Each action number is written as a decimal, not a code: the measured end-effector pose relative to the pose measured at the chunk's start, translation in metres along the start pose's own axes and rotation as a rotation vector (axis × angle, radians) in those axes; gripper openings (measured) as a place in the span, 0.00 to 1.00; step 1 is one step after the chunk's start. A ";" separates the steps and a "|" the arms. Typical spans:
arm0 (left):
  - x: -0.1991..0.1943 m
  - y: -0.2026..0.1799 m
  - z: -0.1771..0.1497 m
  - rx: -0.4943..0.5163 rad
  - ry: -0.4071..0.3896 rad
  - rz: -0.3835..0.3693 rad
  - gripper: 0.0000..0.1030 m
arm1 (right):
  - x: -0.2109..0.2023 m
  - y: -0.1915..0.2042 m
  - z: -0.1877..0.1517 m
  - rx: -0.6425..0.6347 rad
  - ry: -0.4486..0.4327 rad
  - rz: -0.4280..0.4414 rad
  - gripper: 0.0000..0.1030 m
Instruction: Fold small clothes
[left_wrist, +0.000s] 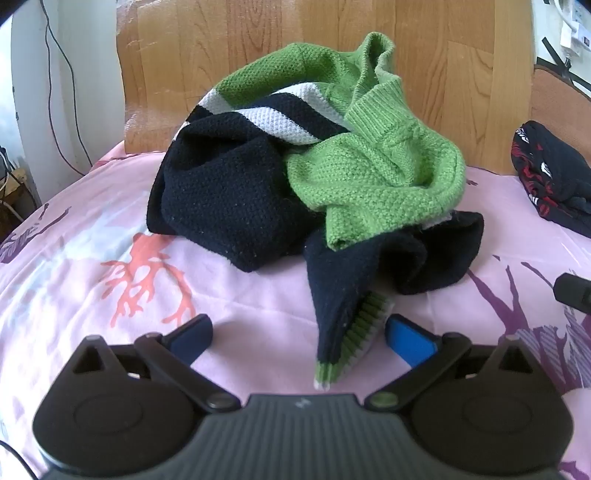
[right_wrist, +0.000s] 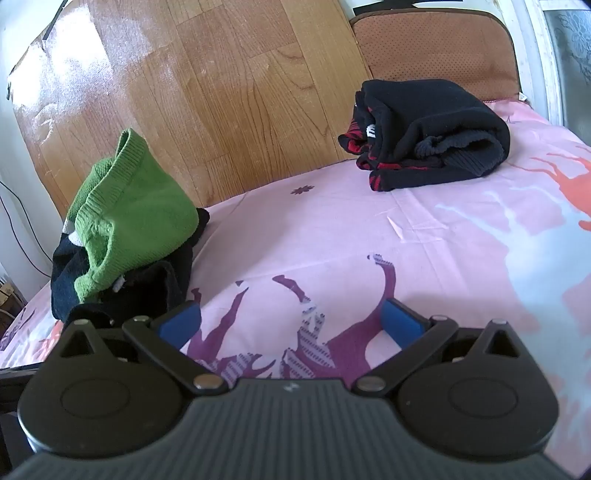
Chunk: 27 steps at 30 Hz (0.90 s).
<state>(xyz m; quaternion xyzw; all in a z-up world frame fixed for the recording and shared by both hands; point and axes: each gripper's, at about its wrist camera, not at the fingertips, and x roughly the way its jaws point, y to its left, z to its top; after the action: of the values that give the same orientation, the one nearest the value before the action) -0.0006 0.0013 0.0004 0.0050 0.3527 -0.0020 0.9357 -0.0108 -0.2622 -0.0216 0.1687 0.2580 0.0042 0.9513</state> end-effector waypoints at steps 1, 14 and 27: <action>0.000 0.002 0.001 -0.001 0.001 0.001 1.00 | 0.000 0.000 0.000 0.000 0.000 0.000 1.00; -0.001 0.002 0.002 0.015 0.007 -0.004 1.00 | 0.000 0.000 0.000 0.002 -0.001 0.002 1.00; -0.002 0.001 -0.001 0.029 0.005 -0.014 1.00 | 0.001 0.000 0.002 0.004 -0.001 0.003 1.00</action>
<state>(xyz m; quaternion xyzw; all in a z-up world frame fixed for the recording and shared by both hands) -0.0029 0.0025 0.0016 0.0161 0.3550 -0.0135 0.9346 -0.0089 -0.2622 -0.0204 0.1708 0.2572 0.0049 0.9511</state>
